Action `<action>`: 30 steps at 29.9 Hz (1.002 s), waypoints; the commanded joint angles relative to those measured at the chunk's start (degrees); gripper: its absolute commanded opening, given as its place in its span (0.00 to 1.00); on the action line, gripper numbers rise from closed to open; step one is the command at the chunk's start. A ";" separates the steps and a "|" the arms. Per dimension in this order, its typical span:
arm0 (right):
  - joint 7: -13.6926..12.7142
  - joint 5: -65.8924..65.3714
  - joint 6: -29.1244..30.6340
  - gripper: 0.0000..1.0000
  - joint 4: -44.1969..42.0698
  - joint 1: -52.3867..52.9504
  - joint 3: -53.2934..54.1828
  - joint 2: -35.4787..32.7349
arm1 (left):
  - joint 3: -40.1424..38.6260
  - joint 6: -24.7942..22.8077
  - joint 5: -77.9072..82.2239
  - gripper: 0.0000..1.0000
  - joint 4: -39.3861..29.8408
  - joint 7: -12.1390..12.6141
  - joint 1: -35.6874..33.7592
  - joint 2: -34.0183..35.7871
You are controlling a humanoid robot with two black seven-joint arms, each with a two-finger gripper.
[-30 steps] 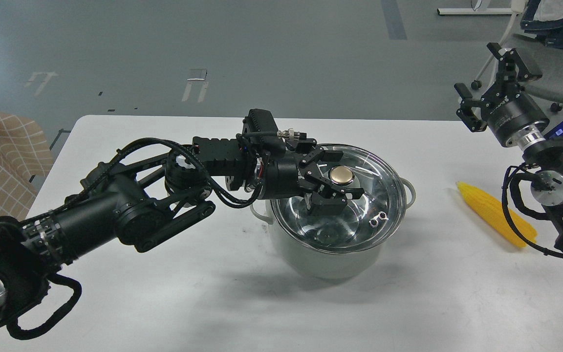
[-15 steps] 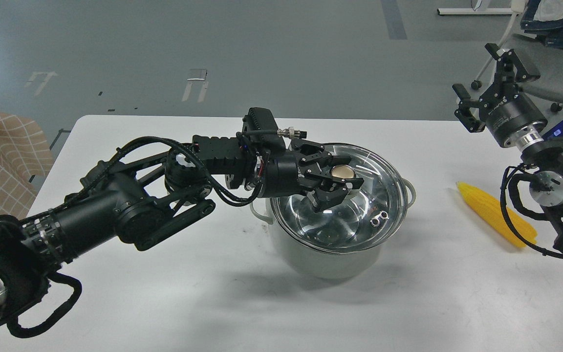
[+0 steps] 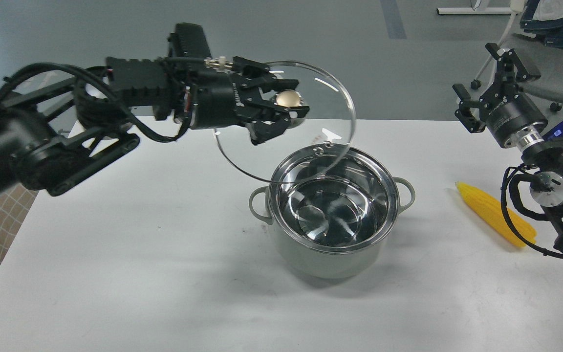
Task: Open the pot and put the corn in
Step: 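Lift the glass lid off the pot and carry it beside the pot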
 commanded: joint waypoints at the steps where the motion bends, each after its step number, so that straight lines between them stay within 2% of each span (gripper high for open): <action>1: 0.00 0.00 0.06 1.00 0.01 -0.25 -0.05 0.09 | 0.91 3.77 -3.65 0.03 -0.39 -0.06 1.70 8.71; 3: 0.00 0.00 -0.03 1.00 0.01 -0.33 -0.05 0.26 | 0.83 7.28 -5.84 0.03 -0.39 -0.06 6.07 13.45; 7: 0.00 0.00 -0.03 1.00 0.01 -0.42 -0.05 0.35 | 0.74 13.08 -8.48 0.03 -0.30 -0.06 13.29 16.98; 8: 0.00 0.00 -0.03 1.00 0.01 -0.60 -0.05 0.35 | 0.56 16.14 -9.10 0.03 0.05 -0.06 16.61 18.12; 12: 0.00 -0.09 -0.03 1.00 0.10 -0.95 -0.05 0.35 | 0.12 25.11 -9.72 0.03 1.97 -0.06 26.03 18.05; 13: 0.00 -0.09 -0.03 1.00 0.10 -0.95 -0.05 0.35 | 0.12 25.14 -9.72 0.03 1.98 -0.06 26.05 18.04; 20: 0.00 -0.09 -0.03 1.00 0.10 -1.56 -0.05 0.53 | 0.30 37.16 -9.72 0.03 10.84 -0.06 32.81 14.01; 22: 0.00 -0.09 -0.03 1.00 0.10 -1.56 -0.05 0.53 | 0.91 38.99 -9.72 0.03 13.39 -0.06 33.34 12.87; 25: 0.00 -0.09 -0.03 1.00 0.10 -1.65 -0.05 0.44 | 0.91 38.99 -9.72 0.03 16.57 -0.06 35.44 11.37; 30: 0.00 -0.09 -0.03 1.00 0.10 -1.65 -0.05 0.17 | 1.00 38.99 -9.72 0.06 17.63 -0.06 36.94 10.84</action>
